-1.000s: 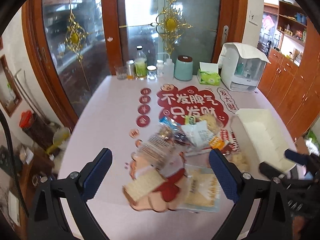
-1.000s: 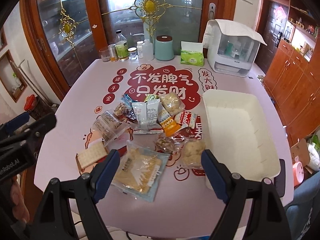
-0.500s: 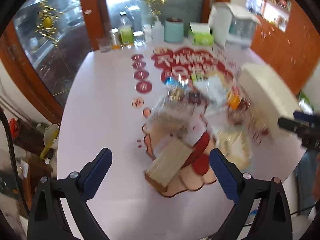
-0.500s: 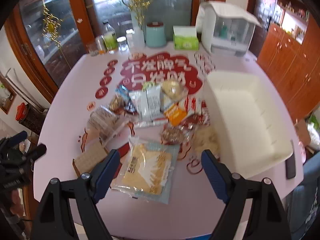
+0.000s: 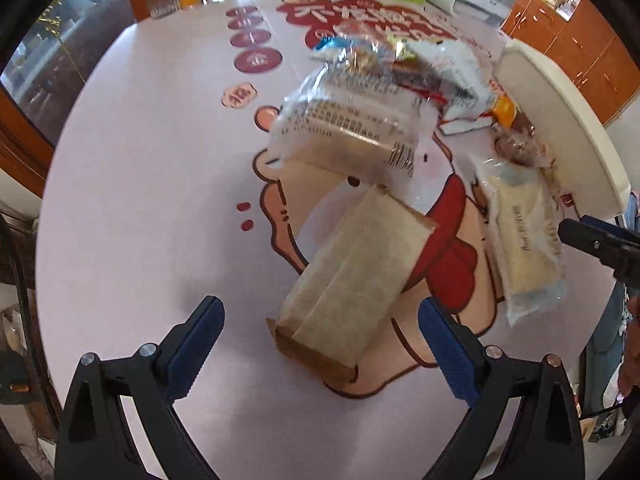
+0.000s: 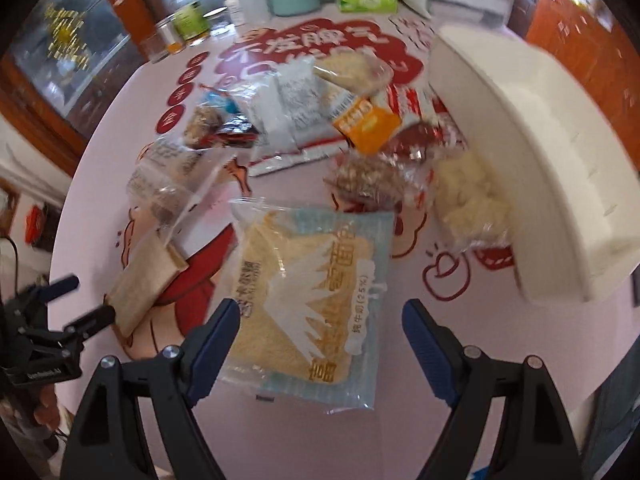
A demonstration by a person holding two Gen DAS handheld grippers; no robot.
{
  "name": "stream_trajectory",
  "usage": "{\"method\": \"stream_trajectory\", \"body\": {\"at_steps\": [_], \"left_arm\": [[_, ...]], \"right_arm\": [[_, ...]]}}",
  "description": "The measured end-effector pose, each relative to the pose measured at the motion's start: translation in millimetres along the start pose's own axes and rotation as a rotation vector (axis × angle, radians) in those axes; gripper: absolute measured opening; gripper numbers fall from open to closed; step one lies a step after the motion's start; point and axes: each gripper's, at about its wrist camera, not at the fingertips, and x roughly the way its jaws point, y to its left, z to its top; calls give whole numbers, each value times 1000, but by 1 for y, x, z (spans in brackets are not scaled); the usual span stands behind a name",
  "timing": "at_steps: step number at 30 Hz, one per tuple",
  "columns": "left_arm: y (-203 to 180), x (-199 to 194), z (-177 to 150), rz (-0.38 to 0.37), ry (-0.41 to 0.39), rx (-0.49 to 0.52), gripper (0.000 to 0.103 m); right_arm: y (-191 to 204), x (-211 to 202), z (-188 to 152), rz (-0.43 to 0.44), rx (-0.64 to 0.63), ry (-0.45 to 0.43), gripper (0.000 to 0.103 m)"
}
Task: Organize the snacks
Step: 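Grasp the brown paper bread loaf with the left tool while the right tool grasps the blue-edged bread bag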
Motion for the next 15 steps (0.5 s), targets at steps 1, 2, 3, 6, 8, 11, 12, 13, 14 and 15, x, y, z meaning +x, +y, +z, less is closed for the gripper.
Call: {"method": "stream_trajectory", "body": {"at_steps": [1, 2, 3, 6, 8, 11, 12, 13, 14, 15], "left_arm": [[0, 5, 1, -4, 7, 4, 97], [-1, 8, 2, -8, 9, 9, 97], [-3, 11, 3, -7, 10, 19, 97], [-6, 17, 6, -1, 17, 37, 97], [-8, 24, 8, 2, 32, 44, 97], [-13, 32, 12, 12, 48, 55, 97], [-14, 35, 13, 15, 53, 58, 97], [-15, 38, 14, 16, 56, 60, 97], [-16, 41, 16, 20, 60, 61, 97], [-18, 42, 17, 34, 57, 70, 97]], "right_arm": [[-6, 5, -1, 28, 39, 2, 84], [-11, 9, -1, 56, 77, 5, 84], [-16, 13, -2, 76, 117, 12, 84], [-17, 26, 1, 84, 172, 39, 86], [-9, 33, 3, 62, 144, 46, 95], [8, 41, 5, 36, 77, 45, 103], [13, 43, 6, 25, 61, 35, 103], [19, 46, 6, 19, 44, 32, 103], [23, 48, 5, 20, 31, 33, 103], [28, 49, 5, 21, 21, 34, 103]]}}
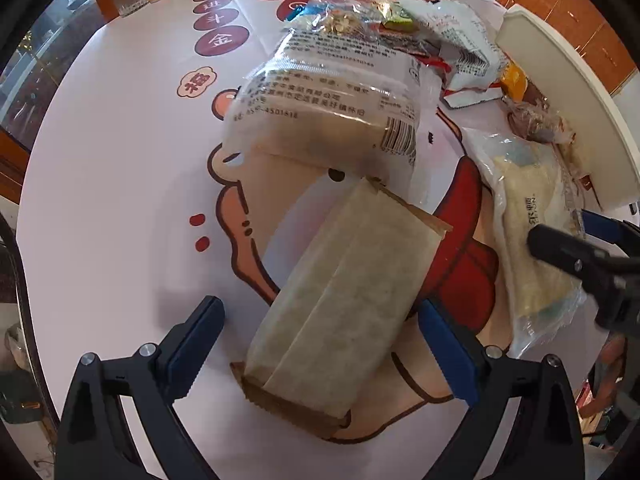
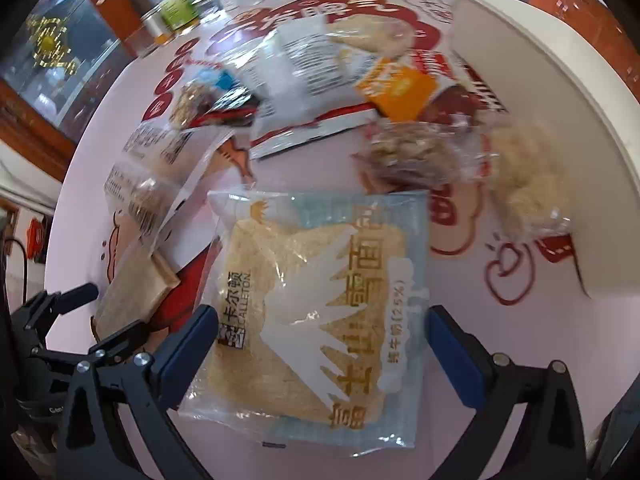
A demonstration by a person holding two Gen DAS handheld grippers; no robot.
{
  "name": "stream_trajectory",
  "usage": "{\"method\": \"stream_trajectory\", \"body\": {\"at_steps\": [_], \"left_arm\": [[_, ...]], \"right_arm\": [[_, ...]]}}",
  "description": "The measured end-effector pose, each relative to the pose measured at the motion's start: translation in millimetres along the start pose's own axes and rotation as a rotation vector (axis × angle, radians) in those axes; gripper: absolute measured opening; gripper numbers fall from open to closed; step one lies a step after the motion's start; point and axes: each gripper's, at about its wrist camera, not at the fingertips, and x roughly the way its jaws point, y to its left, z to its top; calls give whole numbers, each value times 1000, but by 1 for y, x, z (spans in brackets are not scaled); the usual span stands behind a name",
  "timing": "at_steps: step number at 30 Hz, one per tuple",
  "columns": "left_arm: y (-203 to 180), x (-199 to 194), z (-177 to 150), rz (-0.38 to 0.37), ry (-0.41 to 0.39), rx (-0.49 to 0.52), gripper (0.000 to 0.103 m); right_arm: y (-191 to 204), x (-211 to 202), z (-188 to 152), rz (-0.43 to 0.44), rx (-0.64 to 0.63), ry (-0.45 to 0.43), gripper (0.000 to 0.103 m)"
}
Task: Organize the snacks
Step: 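Grasp the brown paper bread loaf with the left tool while the right tool grasps the blue-edged bread bag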
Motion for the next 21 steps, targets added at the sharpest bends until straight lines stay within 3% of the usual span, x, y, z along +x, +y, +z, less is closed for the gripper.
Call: {"method": "stream_trajectory", "body": {"at_steps": [6, 10, 12, 14, 15, 21], "left_arm": [[-12, 6, 5, 35, -3, 32, 97], [-19, 6, 4, 38, -4, 32, 97], [-29, 4, 4, 33, -12, 45, 89], [-38, 0, -1, 23, -32, 83, 64], [-44, -3, -2, 10, -40, 101, 60], [-56, -6, -7, 18, -39, 105, 56]], "right_arm": [[17, 14, -3, -10, -4, -4, 103], [30, 21, -1, -87, -73, 42, 103], [33, 24, 2, -100, -92, 72, 103], [34, 26, 3, -100, -108, 92, 103], [36, 27, 5, -100, -117, 104, 103], [28, 17, -2, -81, -131, 94, 90]]}}
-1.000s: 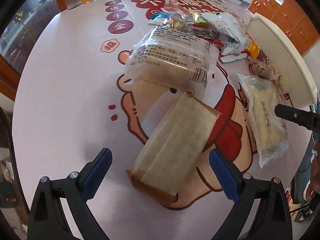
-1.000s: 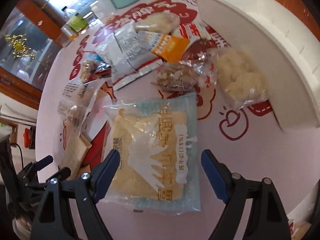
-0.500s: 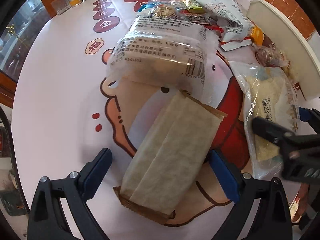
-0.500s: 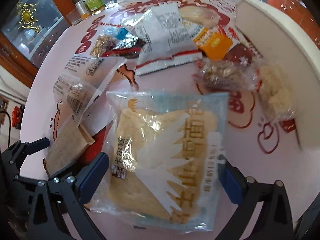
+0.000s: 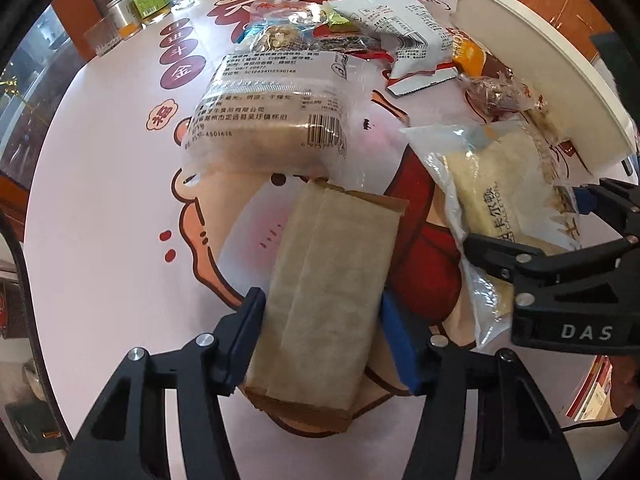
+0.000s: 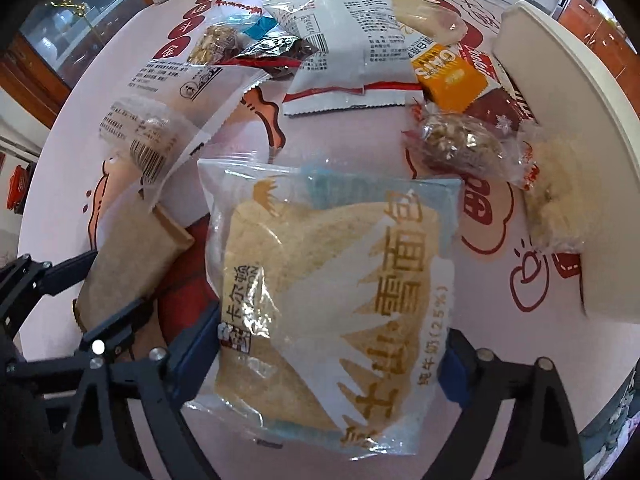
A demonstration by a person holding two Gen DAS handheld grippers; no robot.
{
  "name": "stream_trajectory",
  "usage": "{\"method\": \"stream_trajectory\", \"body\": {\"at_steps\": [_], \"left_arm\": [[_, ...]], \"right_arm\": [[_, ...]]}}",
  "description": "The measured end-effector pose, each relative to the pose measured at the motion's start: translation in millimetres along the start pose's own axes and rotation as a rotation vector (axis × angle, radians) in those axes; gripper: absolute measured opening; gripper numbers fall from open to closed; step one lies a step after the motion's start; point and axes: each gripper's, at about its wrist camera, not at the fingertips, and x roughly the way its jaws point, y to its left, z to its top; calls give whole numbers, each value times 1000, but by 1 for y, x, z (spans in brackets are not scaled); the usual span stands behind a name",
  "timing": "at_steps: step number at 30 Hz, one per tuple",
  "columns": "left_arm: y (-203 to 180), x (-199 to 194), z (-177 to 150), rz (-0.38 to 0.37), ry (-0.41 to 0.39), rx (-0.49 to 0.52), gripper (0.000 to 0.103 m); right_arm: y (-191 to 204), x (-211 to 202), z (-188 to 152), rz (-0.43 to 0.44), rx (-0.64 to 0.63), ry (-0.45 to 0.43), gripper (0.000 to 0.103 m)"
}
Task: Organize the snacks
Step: 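Grasp the brown paper bread loaf with the left tool while the right tool grasps the blue-edged bread bag, then carry both breads into the white tray and open both tools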
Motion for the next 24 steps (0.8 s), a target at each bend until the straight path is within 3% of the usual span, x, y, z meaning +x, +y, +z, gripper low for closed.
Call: {"method": "stream_trajectory", "body": {"at_steps": [6, 10, 17, 24], "left_arm": [[-1, -22, -16, -32, -22, -31, 55], [-17, -61, -17, -57, -104, 0, 55], [-52, -129, 10, -141, -271, 35, 55], [-116, -181, 55, -183, -394, 74, 56]], "right_arm": [[-18, -17, -22, 22, -27, -27, 87], [-33, -44, -31, 24, -30, -83, 87], [-59, -110, -27, -43, -25, -228, 88], [-124, -175, -21, -55, 27, -384, 88]]}}
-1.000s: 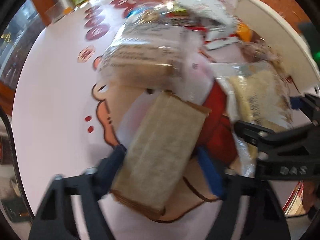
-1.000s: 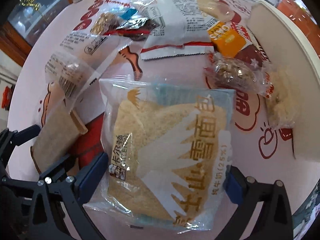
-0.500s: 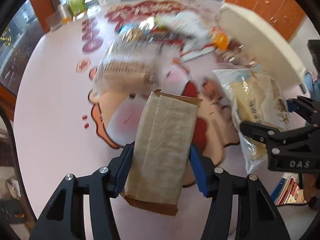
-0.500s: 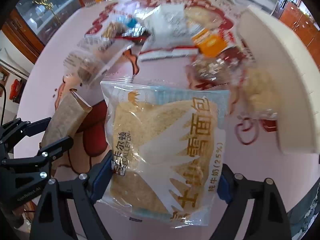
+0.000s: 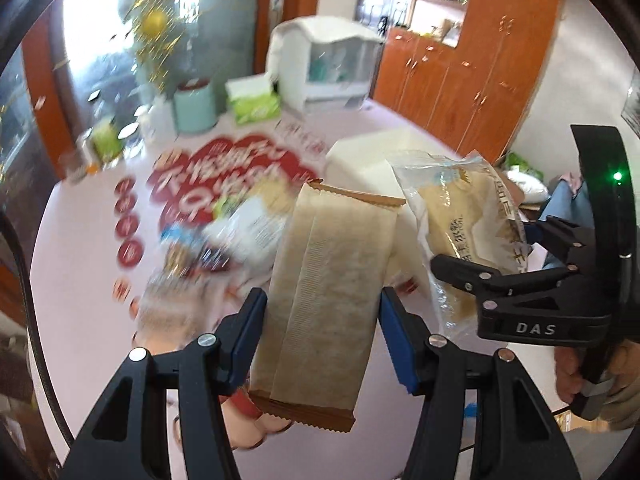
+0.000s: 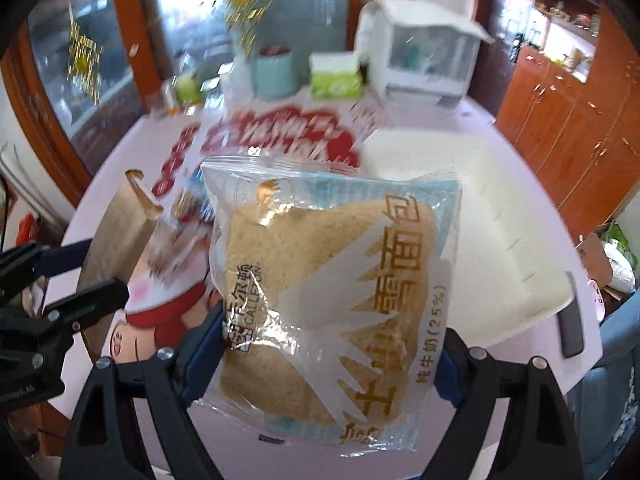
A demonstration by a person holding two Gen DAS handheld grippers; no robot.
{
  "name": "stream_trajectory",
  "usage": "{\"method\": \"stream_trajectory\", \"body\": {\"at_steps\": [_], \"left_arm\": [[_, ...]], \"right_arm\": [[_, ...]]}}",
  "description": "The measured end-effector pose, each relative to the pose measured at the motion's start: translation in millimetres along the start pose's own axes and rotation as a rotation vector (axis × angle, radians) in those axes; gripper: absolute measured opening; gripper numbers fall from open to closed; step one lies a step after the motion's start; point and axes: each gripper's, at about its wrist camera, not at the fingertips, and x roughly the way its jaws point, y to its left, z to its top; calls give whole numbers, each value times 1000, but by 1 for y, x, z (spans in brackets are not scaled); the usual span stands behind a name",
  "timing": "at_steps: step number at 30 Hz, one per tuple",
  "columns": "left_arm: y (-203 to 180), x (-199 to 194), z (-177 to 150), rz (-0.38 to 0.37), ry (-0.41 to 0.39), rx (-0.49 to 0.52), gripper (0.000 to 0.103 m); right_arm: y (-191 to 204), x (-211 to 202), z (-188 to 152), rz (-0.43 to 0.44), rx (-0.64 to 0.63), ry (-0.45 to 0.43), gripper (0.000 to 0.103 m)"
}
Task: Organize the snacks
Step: 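Carry both breads into the white tray and open both tools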
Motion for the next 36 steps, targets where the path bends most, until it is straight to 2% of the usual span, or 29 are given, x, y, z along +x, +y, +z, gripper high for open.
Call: {"method": "stream_trajectory", "body": {"at_steps": [4, 12, 18, 26, 27, 29, 30, 34, 36], "left_arm": [[-56, 10, 45, 10, -38, 14, 56], [-146, 67, 114, 27, -66, -76, 56], [-177, 115, 137, 80, -29, -159, 56], [-184, 152, 147, 161, 37, -189, 57], [-185, 155, 148, 170, 37, -192, 58], [-183, 157, 150, 187, 39, -196, 86], [-182, 157, 150, 201, 32, -202, 90], [-181, 152, 149, 216, 8, -227, 93], [-181, 151, 147, 217, 14, -236, 93]], "right_arm": [[-52, -19, 18, -14, 17, -75, 89], [-164, -22, 40, -7, 16, -86, 89], [-226, 3, 54, -8, 28, -58, 90], [-255, 36, 63, 58, 40, -17, 91], [-256, 40, 62, 69, 42, -10, 92], [-257, 48, 62, 99, 48, 10, 92], [-258, 52, 61, 122, 51, 18, 92], [-257, 57, 59, 176, 59, 23, 92], [-256, 63, 58, 203, 62, 63, 96]]}}
